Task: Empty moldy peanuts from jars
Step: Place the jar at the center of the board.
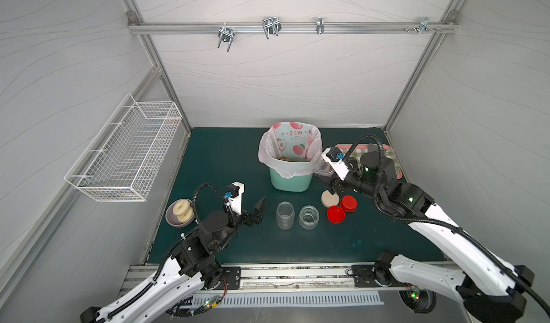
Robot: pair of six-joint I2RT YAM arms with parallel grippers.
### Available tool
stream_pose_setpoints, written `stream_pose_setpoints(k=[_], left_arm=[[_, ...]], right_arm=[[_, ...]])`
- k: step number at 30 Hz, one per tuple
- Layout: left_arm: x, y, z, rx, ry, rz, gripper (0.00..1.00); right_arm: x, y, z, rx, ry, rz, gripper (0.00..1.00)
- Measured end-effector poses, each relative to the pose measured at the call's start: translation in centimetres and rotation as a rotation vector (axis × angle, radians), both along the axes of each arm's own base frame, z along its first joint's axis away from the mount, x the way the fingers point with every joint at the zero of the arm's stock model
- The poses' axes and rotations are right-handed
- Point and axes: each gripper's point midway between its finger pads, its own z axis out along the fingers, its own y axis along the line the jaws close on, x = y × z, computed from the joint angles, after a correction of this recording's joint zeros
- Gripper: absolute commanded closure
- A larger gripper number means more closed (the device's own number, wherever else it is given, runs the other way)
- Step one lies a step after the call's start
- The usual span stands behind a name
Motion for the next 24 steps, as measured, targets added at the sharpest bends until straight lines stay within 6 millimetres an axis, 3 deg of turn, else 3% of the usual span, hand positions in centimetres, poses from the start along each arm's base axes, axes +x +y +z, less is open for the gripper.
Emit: stream_pose_setpoints(k=[11, 15, 19, 20, 24], left_arm=[[-0.4, -1.2, 0.3, -0.006, 0.041, -0.062, 0.10], [-0.7, -2.4, 2.7, -0.025, 0.057, -0.118, 0.14], [-0.6, -4.0, 5.0, -0.045, 0.110, -0.171, 0.10], [-0.5, -4.5, 5.3, -0.043, 0.130, -0.181, 0.02], [0.3, -7.2, 6.7, -0.028, 0.236, -0.237, 0.00]], right_arm=[[-3.4, 0.7, -6.3, 0.067, 0.095, 0.138, 1.00], [-4.8, 0.8, -8.0, 0.092, 0.086, 0.189, 1.00], [-6.0, 0.7, -9.5, 0.098, 0.057, 0.228, 1.00], [-6.2, 0.7, -9.6, 0.097, 0.053, 0.232, 1.00], [-6.1, 0.9, -9.0, 0.104, 0.037, 0.236, 1.00]])
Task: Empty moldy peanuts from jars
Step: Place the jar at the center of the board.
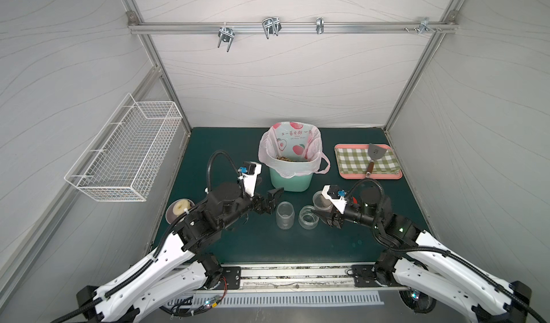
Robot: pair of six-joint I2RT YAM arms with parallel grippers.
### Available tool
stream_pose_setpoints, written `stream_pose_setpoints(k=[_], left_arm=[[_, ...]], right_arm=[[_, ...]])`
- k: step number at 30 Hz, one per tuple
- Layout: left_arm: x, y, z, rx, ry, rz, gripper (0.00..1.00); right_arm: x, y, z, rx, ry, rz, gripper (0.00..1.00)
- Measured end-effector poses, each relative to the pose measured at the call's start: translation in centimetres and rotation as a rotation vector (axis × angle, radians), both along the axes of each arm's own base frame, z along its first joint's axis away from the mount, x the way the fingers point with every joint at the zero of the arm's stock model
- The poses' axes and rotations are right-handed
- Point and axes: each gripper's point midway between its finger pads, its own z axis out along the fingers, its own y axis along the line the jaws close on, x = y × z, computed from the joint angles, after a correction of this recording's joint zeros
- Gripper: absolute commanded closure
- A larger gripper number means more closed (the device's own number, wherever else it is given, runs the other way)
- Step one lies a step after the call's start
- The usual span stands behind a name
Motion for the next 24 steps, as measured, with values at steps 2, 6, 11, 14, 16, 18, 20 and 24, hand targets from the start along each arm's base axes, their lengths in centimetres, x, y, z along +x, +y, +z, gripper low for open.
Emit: stream_pose_setpoints(k=[2, 6, 11, 14, 16, 18, 20, 24], left_arm=[[0.3, -1.8, 0.3, 0.011, 0.050, -0.049, 0.00], [0.7, -4.7, -1.3, 0.076, 0.188, -0.131, 0.00], [0.2, -6.2, -2.5, 0.125, 0.312, -0.197, 0.06], [-0.4, -6.7, -2.5, 0.121, 0.352, -0.230, 0.12], [-0.6, -7.0, -2.6, 0.114, 0.374, -0.247, 0.15], [-0.9, -7.3, -2.7, 0.106, 0.392, -0.261, 0.16], [-1.1, -7.6, -2.8, 0.098, 0.414, -0.273, 0.17], [-1.2, -8.0, -3.4, 0.089, 0.451, -0.281, 0.20]], right_arm=[[0.1, 0.3, 0.2, -0.002, -0.002, 0.003, 1.00], [0.0, 0.9, 0.1, -0.023, -0.016, 0.008, 1.00], [-0.2, 1.1, 0.0, -0.039, -0.041, 0.004, 1.00], [0.0, 1.1, 0.0, -0.048, -0.047, -0.013, 1.00], [0.2, 1.0, 0.0, -0.051, -0.052, -0.023, 1.00], [0.4, 1.0, 0.2, -0.053, -0.056, -0.032, 1.00], [0.7, 0.9, 0.3, -0.056, -0.061, -0.049, 1.00], [1.2, 0.9, -0.1, -0.073, -0.061, -0.074, 1.00]])
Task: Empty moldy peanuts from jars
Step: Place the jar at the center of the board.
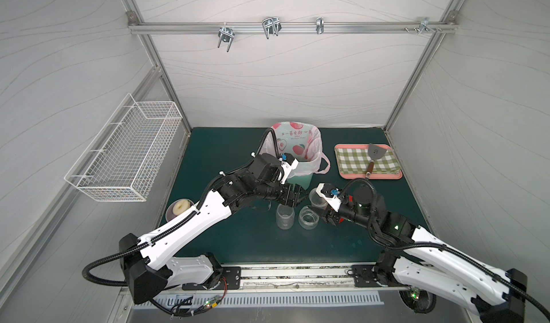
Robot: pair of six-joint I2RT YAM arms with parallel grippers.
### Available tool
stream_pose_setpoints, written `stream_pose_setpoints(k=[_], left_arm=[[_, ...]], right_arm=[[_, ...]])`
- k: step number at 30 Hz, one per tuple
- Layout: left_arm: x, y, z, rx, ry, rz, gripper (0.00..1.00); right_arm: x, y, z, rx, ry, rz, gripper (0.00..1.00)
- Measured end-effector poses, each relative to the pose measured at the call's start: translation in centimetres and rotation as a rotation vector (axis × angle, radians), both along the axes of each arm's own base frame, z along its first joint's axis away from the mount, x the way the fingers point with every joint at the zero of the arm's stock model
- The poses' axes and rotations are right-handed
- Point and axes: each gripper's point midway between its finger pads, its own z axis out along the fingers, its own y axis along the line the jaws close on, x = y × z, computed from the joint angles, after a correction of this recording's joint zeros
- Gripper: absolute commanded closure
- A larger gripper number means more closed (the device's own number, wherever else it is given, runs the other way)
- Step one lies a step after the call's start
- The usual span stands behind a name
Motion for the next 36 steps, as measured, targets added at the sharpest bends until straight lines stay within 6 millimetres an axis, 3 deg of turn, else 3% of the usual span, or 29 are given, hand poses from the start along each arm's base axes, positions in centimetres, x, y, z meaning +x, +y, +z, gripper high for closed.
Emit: stream_pose_setpoints(k=[15, 23, 36], left_arm=[[1.3, -2.0, -1.7, -0.001, 0.058, 0.004, 0.33], [1.8, -2.7, -2.1, -0.014, 0.071, 0.009, 0.56], [1.6, -3.6, -2.9, -0.009, 0.095, -0.010, 0.80]], right_arm=[[0.3, 0.7, -0.3, -0.061, -0.002, -0.038, 1.00], [1.0, 0.9, -0.7, -0.126, -0.028, -0.100, 1.00], [1.5, 1.2, -1.2, -0.197, -0.067, -0.150, 1.00]])
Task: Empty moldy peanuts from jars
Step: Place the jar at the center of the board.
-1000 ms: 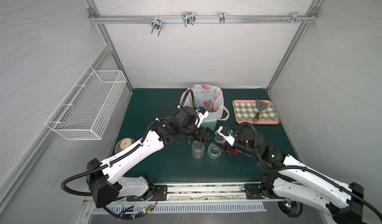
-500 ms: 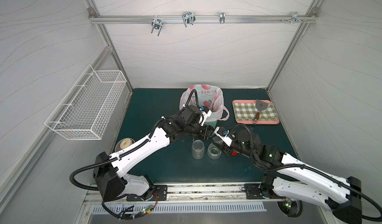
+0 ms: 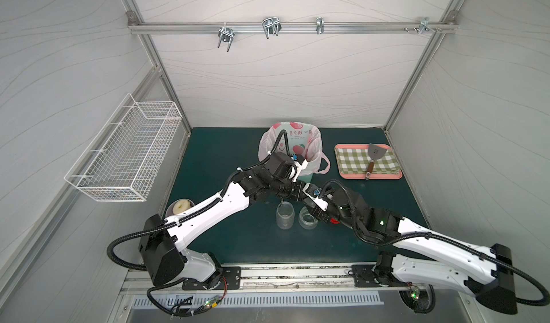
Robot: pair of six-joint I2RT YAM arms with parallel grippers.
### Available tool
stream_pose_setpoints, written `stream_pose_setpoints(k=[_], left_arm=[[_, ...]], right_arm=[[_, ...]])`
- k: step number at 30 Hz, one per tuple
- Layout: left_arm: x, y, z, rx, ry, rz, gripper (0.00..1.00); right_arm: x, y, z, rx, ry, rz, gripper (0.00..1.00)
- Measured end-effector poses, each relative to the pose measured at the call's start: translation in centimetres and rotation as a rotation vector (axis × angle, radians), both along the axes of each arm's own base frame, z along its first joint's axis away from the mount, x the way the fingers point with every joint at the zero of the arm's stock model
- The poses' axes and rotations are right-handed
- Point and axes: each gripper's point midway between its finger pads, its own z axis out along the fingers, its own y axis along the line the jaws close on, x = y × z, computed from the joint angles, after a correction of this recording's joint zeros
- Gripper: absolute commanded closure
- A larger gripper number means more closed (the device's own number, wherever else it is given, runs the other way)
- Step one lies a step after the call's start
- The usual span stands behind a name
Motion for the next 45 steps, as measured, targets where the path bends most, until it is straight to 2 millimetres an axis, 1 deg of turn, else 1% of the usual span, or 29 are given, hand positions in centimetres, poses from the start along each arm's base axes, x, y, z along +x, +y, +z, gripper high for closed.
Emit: stream_pose_setpoints(k=[5, 9, 12, 13, 14, 15, 21, 29, 36, 45], left_arm=[[0.0, -0.1, 0.1, -0.006, -0.002, -0.001, 0.89], [0.1, -0.1, 0.1, -0.004, -0.009, -0.005, 1.00], [0.1, 0.0, 0.1, 0.000, -0.012, -0.004, 1.00], [0.2, 0.0, 0.1, 0.002, -0.015, -0.002, 1.00], [0.2, 0.0, 0.0, 0.003, -0.016, -0.001, 1.00], [0.2, 0.1, 0.0, 0.005, -0.019, 0.000, 1.00], [0.5, 0.4, -0.4, 0.034, -0.033, 0.021, 1.00], [0.8, 0.9, -0.7, 0.064, -0.047, 0.037, 1.00], [1.0, 1.9, -1.1, 0.109, -0.068, 0.053, 1.00], [1.1, 3.4, -0.7, 0.157, -0.114, 0.080, 1.00]], right_arm=[[0.1, -0.1, 0.0, -0.003, -0.005, -0.004, 1.00], [0.1, -0.1, 0.0, -0.008, -0.009, -0.006, 1.00], [0.2, -0.1, 0.0, -0.011, -0.012, -0.010, 1.00], [0.2, -0.2, 0.0, -0.012, -0.012, -0.012, 0.98], [0.3, -0.2, 0.0, -0.012, -0.013, -0.013, 0.22], [0.3, -0.2, 0.0, -0.012, -0.014, -0.014, 0.01], [0.8, -0.5, 0.0, -0.022, -0.031, -0.047, 0.01], [0.9, -0.6, 0.0, -0.021, -0.034, -0.054, 0.01], [0.4, -1.0, 1.0, 0.029, -0.037, -0.050, 0.01], [-0.5, -1.3, 2.4, 0.106, -0.026, -0.026, 0.01]])
